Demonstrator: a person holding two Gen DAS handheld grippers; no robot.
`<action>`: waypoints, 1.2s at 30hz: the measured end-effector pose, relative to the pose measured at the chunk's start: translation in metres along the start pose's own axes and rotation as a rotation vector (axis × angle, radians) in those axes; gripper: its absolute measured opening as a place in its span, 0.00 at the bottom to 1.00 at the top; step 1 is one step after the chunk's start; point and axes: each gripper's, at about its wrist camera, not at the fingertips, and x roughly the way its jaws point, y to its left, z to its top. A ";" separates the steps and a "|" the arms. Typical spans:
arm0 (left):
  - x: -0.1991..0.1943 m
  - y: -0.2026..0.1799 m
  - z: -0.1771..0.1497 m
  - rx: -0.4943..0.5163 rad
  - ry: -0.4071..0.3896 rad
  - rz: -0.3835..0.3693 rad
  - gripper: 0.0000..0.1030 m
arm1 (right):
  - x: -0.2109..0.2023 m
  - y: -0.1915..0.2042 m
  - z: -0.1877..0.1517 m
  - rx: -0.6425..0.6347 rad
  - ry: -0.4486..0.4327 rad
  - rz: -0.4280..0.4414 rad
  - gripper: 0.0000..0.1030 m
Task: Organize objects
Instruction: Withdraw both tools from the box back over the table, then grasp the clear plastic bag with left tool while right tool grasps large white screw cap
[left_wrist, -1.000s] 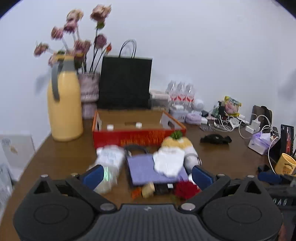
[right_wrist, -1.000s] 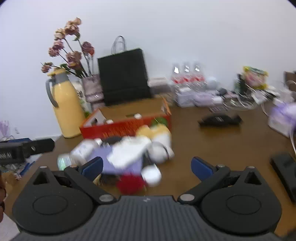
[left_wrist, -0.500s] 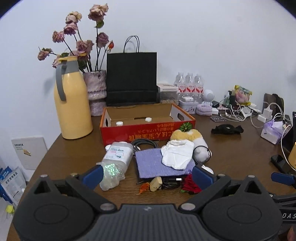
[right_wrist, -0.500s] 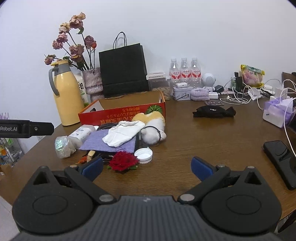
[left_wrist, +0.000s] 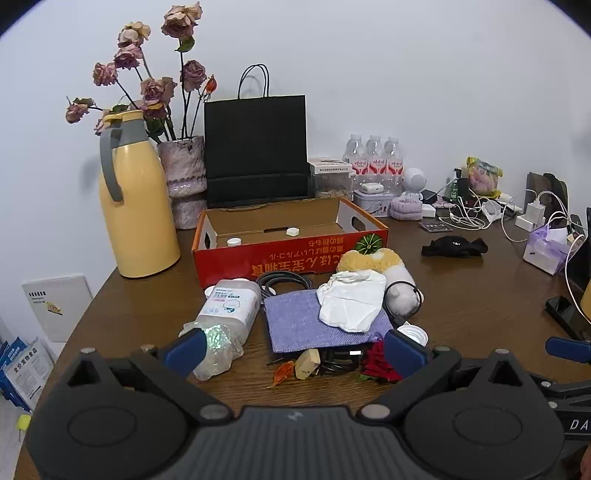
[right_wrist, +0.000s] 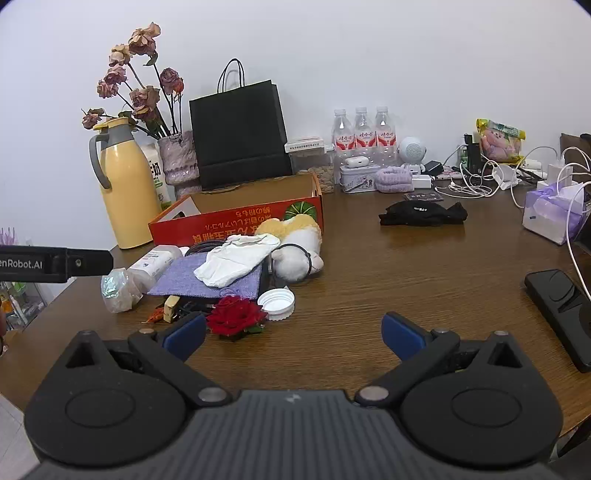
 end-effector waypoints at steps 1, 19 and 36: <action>0.001 0.000 -0.001 0.001 0.003 0.001 0.99 | 0.001 -0.001 0.000 0.002 0.001 -0.001 1.00; 0.034 0.014 -0.037 -0.025 0.044 0.092 0.99 | 0.019 -0.019 -0.006 -0.017 -0.037 -0.008 1.00; 0.130 0.092 -0.025 -0.134 0.069 0.090 0.48 | 0.159 0.012 0.022 -0.146 0.212 0.063 0.44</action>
